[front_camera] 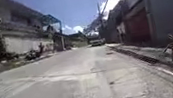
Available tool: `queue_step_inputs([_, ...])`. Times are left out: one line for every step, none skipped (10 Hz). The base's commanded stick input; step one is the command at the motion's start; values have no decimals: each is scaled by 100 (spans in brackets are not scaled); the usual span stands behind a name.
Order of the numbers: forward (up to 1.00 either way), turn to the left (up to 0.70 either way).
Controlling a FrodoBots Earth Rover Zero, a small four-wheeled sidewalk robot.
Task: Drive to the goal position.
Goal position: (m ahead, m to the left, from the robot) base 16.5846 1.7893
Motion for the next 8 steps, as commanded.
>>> queue_step_inputs([85, 1])
queue_step_inputs([85, 4])
queue_step_inputs([85, 7])
queue_step_inputs([85, 7])
queue_step_inputs([85, 1])
queue_step_inputs([85, 0])
queue_step_inputs([85, 0])
queue_step_inputs([85, 0])
